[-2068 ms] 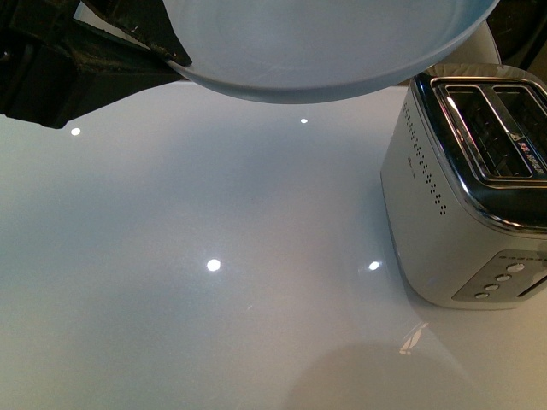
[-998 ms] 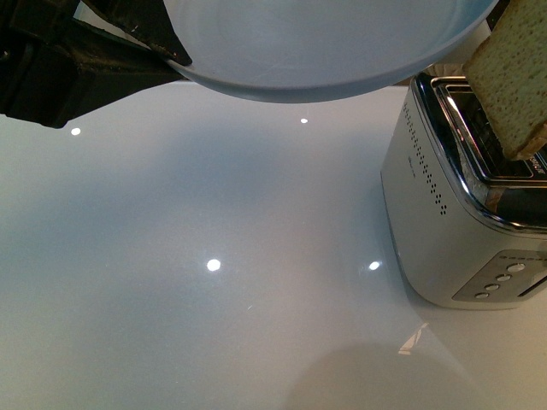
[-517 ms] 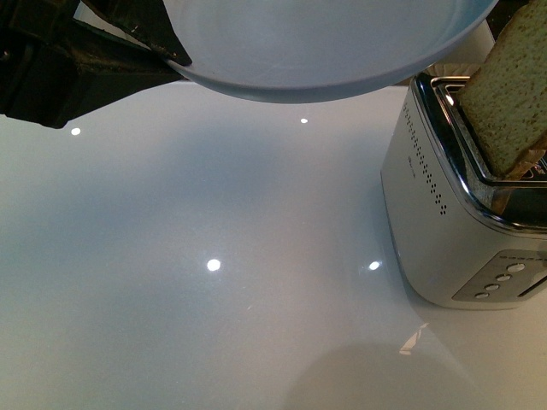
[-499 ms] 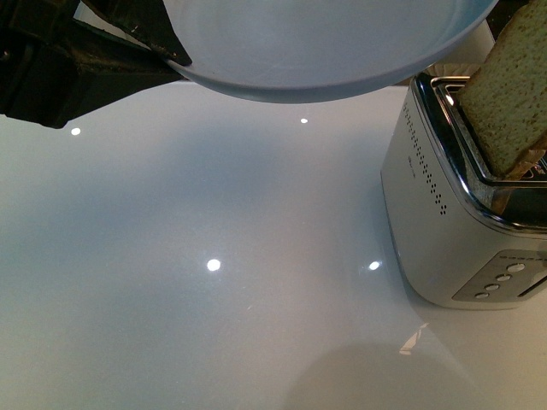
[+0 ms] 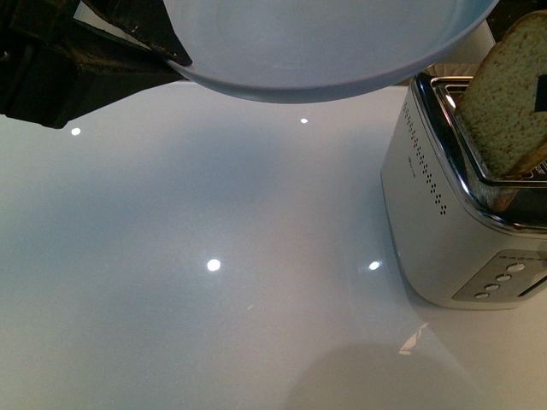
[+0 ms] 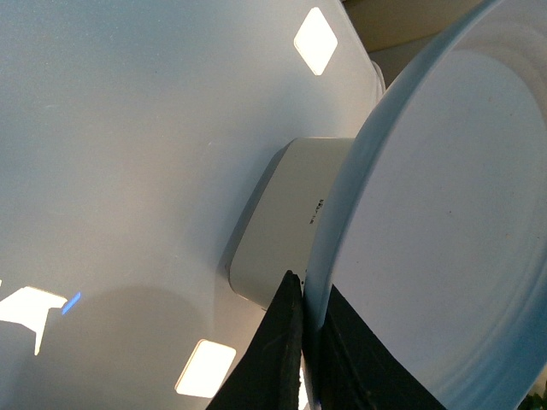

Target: Left arm holds plate, right arm toasts bread

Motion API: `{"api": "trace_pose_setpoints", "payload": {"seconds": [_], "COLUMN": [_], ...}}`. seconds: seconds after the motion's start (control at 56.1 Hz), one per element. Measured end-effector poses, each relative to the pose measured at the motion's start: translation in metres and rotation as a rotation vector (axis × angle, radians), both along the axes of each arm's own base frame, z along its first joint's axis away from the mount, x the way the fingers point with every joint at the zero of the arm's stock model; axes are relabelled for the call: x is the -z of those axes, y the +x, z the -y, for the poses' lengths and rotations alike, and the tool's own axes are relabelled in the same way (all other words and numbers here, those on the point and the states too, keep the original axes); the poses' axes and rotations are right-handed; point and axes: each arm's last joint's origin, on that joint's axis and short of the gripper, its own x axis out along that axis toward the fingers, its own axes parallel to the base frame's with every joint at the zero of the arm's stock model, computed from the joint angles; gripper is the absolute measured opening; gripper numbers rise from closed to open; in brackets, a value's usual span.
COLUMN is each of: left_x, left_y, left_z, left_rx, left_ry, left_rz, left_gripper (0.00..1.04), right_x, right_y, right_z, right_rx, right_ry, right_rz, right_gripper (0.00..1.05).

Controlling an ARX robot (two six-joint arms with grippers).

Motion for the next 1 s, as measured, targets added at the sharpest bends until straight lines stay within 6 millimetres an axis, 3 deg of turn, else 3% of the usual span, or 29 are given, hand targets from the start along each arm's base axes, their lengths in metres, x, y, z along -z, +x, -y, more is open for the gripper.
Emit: {"api": "trace_pose_setpoints", "payload": {"seconds": [0.25, 0.339, 0.517, 0.588, 0.82, 0.874, 0.998], "left_x": [0.000, 0.000, 0.000, 0.000, 0.000, 0.000, 0.000], "left_y": [0.000, 0.000, 0.000, 0.000, 0.000, 0.000, 0.000], "left_z": [0.000, 0.000, 0.000, 0.000, 0.000, 0.000, 0.000], "left_rx": [0.000, 0.000, 0.000, 0.000, 0.000, 0.000, 0.000], "left_ry": [0.000, 0.000, 0.000, 0.000, 0.000, 0.000, 0.000], "left_rz": [0.000, 0.000, 0.000, 0.000, 0.000, 0.000, 0.000], "left_gripper": [0.03, 0.03, 0.03, 0.03, 0.03, 0.03, 0.03], "right_x": [0.016, 0.018, 0.028, 0.028, 0.016, 0.011, -0.010], "right_y": [-0.002, -0.004, -0.009, -0.010, -0.017, -0.020, -0.039], "right_z": [-0.001, -0.001, 0.001, 0.002, 0.009, 0.011, 0.021], "right_rx": [-0.006, -0.008, -0.012, -0.010, 0.009, 0.015, 0.035], "right_ry": [-0.003, -0.003, -0.006, 0.001, 0.037, 0.051, 0.086], "right_rz": [-0.030, -0.036, -0.074, -0.071, -0.039, -0.020, 0.068], "right_gripper": [0.03, 0.14, 0.48, 0.62, 0.92, 0.97, 0.96]}}
